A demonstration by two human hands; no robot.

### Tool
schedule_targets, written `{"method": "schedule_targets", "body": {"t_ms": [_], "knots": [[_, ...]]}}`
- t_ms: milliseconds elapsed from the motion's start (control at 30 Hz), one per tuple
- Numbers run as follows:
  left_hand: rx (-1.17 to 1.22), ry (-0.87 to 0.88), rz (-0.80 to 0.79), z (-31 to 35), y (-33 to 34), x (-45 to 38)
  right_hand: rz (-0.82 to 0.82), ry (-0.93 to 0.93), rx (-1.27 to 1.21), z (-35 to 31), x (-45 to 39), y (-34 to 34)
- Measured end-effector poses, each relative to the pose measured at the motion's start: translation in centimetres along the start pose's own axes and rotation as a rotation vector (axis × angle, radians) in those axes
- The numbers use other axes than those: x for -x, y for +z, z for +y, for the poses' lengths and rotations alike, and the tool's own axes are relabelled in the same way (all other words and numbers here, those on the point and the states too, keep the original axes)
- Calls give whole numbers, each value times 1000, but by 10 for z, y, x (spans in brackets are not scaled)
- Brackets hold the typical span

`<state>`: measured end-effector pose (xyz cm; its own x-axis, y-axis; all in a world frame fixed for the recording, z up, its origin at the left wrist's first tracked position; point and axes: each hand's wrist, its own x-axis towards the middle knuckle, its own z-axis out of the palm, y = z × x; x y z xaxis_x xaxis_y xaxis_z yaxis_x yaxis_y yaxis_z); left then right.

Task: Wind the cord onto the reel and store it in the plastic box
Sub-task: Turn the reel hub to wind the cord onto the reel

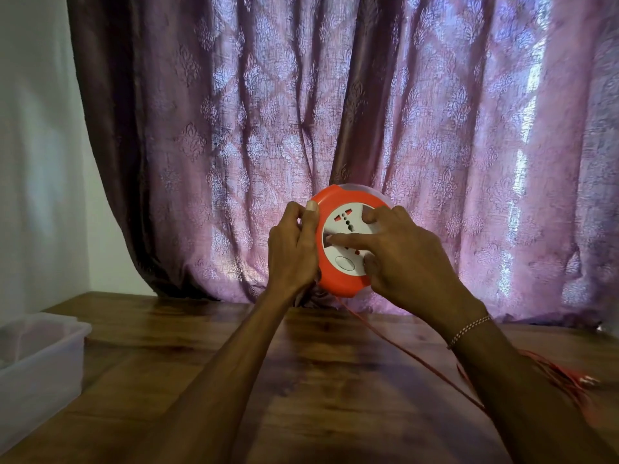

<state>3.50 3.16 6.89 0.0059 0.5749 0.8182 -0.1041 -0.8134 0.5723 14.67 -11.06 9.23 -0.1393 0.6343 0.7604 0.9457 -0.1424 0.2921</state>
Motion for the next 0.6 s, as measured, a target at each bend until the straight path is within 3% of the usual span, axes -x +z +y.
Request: {"method": "schedule_targets", "body": {"t_ms": [100,300,500,600], "knots": [[10,-6,3,1,2,1,82,49,18,-2,2,2],[0,10,8,6,3,2,292,326,-49,-7,-3,10],[-11,10,-6,5,3,3,274,282,-27,-5,-5,6],[8,14,-3,3,2,1,311,125,-88,-3,-4,1]]}}
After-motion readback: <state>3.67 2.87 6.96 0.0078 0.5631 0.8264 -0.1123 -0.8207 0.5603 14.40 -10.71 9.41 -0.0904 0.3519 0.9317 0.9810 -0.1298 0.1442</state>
